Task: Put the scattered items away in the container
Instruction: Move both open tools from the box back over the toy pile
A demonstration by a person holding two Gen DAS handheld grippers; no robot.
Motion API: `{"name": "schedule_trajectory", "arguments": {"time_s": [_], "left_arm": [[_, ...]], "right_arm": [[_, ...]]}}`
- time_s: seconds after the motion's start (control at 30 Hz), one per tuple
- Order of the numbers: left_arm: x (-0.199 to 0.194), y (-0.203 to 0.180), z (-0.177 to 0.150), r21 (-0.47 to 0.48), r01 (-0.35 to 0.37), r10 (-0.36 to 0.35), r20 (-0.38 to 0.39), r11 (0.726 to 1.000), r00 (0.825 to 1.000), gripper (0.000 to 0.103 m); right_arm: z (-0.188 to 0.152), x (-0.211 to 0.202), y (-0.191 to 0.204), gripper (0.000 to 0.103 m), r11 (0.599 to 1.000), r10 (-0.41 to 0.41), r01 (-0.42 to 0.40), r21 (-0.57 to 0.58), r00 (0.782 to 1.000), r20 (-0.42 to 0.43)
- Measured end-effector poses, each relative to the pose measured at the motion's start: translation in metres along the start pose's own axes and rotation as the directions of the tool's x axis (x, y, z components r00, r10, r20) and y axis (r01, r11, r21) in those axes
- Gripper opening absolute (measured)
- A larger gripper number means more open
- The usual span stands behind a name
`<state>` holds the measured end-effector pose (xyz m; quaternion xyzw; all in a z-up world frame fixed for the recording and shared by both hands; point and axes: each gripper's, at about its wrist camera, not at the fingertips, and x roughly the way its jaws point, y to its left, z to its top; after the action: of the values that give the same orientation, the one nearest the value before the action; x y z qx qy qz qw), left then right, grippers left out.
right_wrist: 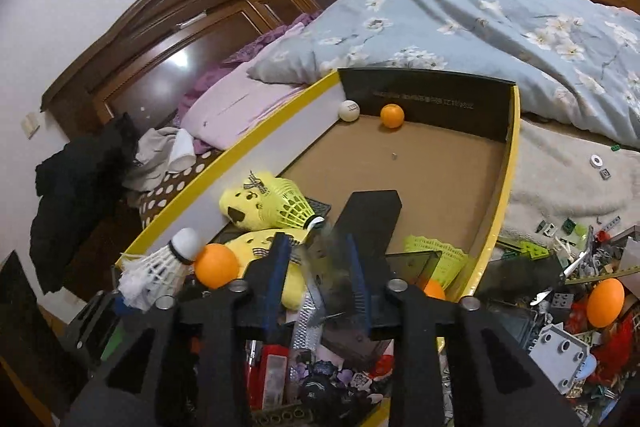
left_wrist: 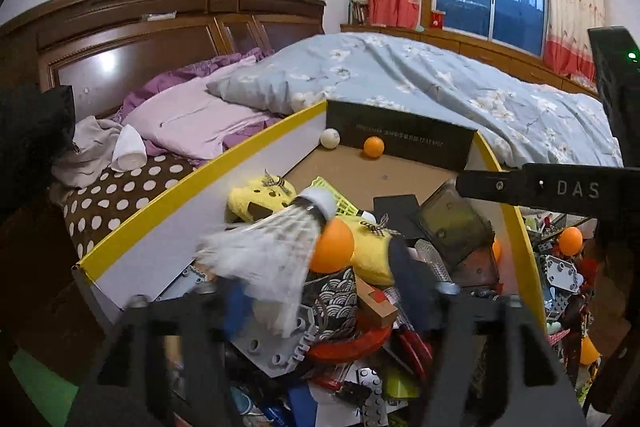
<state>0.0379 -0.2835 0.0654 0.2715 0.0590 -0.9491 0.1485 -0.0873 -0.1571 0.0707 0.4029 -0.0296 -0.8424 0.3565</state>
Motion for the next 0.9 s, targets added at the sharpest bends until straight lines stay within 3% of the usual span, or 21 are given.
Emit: {"name": "schedule_trajectory", "arguments": {"time_s": [0.27,0.47,0.67,0.8,0.9], "left_arm": [[0.003,-0.011,0.007,-0.031,0.053,-0.053,-0.014,0.998,0.998,0.069],[-0.020,-0.034,0.004,0.020,0.083,-0.084,0.043,0.996,0.996,0.069],[-0.041,-0.068,-0.001,0.055,0.144,-0.147,0.048,0.988,0.988,0.070],[-0.046,-0.101,-0.006,0.049,0.224,-0.226,0.031,0.973,0.974,0.071],[-0.045,-0.132,-0.007,0.079,0.266,-0.266,-0.009,0.961,0.964,0.071]], "right_arm": [[-0.013,-0.042,-0.016,0.031,1.000,-0.030,0.030,-0.005,1.000,0.009],[-0.060,-0.087,-0.067,0.031,0.983,0.030,-0.040,0.181,0.998,0.060],[-0.106,-0.135,-0.129,0.031,0.944,-0.096,0.072,0.321,0.994,0.057],[-0.125,-0.180,-0.164,0.031,0.913,-0.218,0.184,0.364,0.974,0.055],[-0.136,-0.211,-0.187,0.031,0.891,-0.279,0.223,0.396,0.956,0.089]]}}
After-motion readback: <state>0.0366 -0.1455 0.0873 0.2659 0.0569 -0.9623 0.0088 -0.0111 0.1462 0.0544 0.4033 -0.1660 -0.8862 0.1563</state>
